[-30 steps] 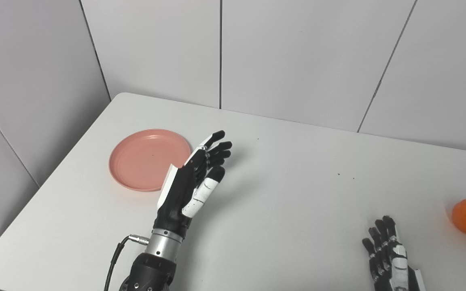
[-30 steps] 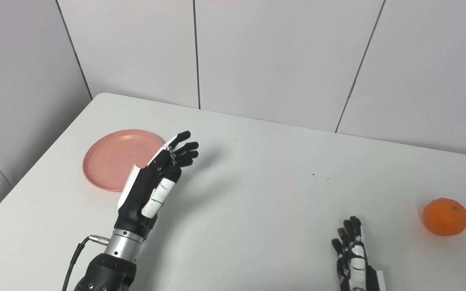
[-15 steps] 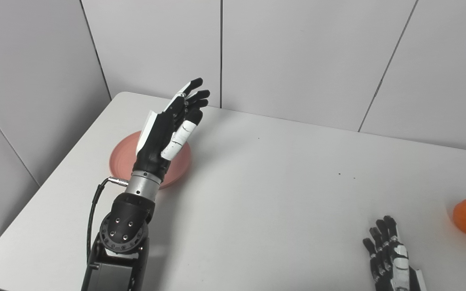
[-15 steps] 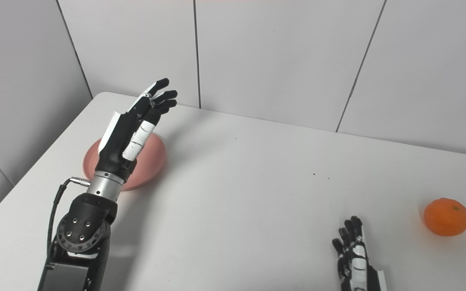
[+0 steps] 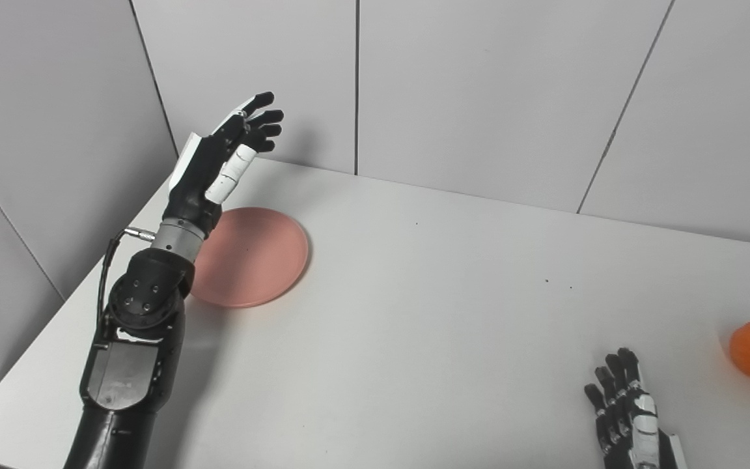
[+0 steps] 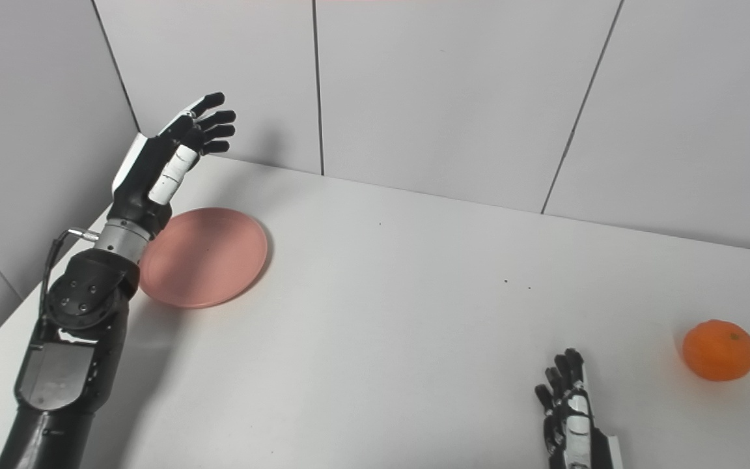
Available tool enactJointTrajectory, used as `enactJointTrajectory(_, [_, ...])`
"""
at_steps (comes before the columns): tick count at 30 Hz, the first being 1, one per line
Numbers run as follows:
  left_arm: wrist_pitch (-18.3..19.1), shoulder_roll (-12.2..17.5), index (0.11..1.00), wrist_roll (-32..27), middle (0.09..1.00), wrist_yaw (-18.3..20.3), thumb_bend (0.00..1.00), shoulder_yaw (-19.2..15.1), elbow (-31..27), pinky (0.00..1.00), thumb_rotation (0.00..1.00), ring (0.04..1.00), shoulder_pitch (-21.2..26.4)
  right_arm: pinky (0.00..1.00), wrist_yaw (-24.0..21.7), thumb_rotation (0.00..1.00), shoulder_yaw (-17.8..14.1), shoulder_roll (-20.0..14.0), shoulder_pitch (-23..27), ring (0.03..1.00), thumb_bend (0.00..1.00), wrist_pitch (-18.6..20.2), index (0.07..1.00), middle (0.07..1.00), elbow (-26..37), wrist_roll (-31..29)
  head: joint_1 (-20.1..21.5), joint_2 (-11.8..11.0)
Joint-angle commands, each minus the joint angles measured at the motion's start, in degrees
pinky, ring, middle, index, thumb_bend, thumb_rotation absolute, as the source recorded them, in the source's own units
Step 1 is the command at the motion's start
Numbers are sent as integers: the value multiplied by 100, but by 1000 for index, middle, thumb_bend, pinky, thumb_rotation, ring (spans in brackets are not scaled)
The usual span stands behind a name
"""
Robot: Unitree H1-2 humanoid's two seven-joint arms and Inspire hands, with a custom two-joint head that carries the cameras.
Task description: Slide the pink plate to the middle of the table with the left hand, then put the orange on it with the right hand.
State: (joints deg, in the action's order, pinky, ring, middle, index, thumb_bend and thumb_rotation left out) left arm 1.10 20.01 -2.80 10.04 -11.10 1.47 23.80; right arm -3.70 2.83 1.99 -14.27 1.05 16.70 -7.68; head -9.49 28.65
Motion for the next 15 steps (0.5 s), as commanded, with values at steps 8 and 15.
enactJointTrajectory(8, [-647,529,851,-767,837,193,942,-472,1086,815,870,825,632,1000,-10,1000,95,-12,-931,1000,727,99,1000,1000,97,24,-14,1])
enactJointTrajectory(15, [-943,804,886,-1125,874,451,917,-693,1936,824,846,843,762,1000,-10,1000,94,-13,-919,1000,719,80,1000,1000,83,21,-17,-3])
